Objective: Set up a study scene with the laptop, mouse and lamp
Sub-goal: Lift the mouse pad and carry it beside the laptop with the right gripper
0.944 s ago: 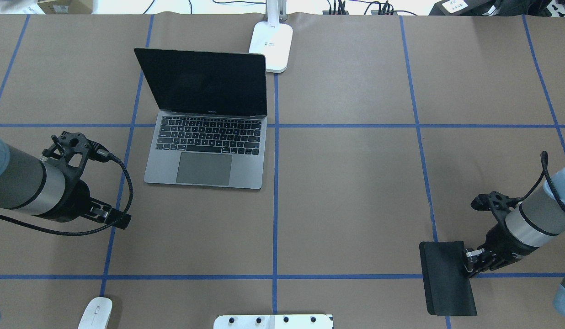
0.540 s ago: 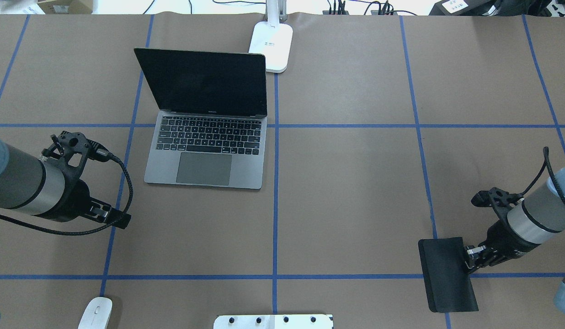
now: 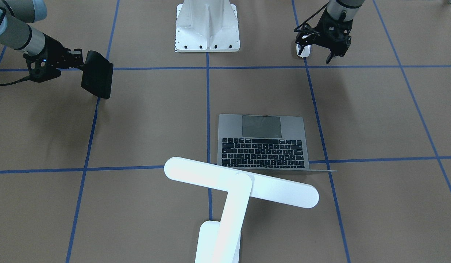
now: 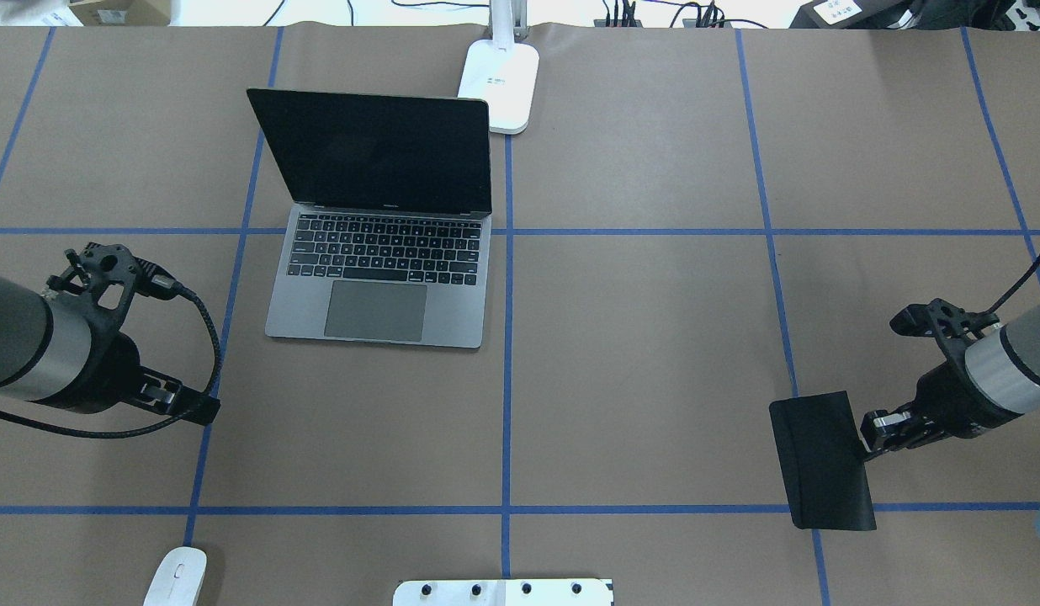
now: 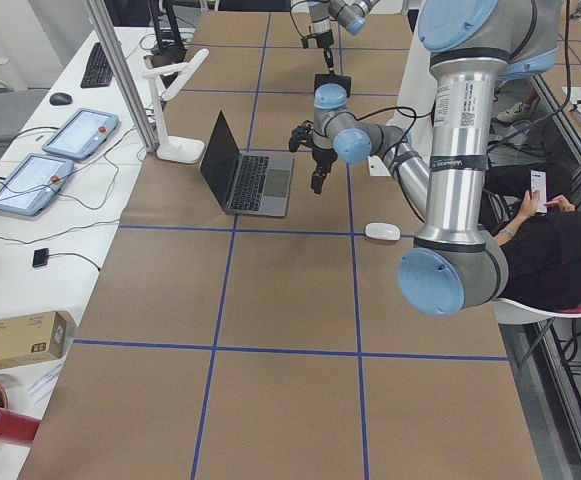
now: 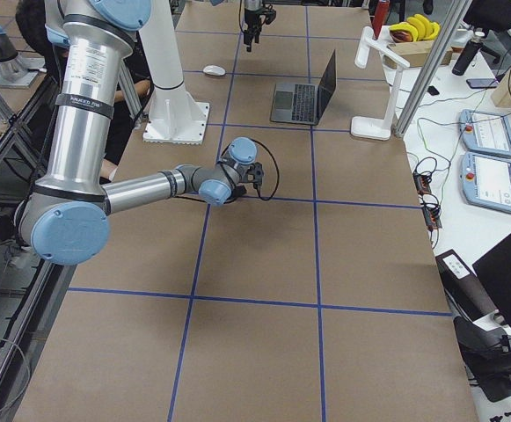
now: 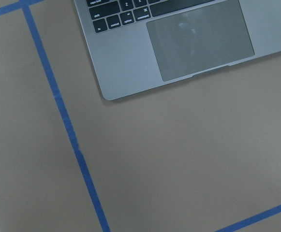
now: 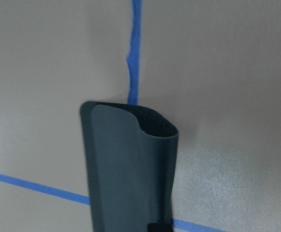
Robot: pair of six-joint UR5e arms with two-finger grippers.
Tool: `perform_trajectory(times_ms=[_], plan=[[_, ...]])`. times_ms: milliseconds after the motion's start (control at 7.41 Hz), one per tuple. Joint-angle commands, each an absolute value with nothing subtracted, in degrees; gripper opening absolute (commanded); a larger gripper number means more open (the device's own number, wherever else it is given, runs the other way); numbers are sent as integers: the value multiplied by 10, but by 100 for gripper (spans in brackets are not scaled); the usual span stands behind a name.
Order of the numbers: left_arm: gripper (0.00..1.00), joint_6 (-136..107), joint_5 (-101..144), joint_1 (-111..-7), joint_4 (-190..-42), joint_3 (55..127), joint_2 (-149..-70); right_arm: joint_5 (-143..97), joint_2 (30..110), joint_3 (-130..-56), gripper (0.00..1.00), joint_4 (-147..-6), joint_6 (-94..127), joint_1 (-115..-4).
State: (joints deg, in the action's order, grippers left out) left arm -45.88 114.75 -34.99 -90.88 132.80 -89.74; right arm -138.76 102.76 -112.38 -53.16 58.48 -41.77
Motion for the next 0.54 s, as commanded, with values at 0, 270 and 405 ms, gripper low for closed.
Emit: perform_trajectory(times_ms=[0,270,405], plan=[[99,-460,1150,-352,-913,1348,-855,-1388,1001,-1140,13,-533,571,-459],[99,-468,1150,-353,-995,1346,-782,-1388,960,-1143,13,-590,536,-488],[99,-485,1157,-353,-1023,1340,-760,-1384,931,-1147,14,-651,506,-500]])
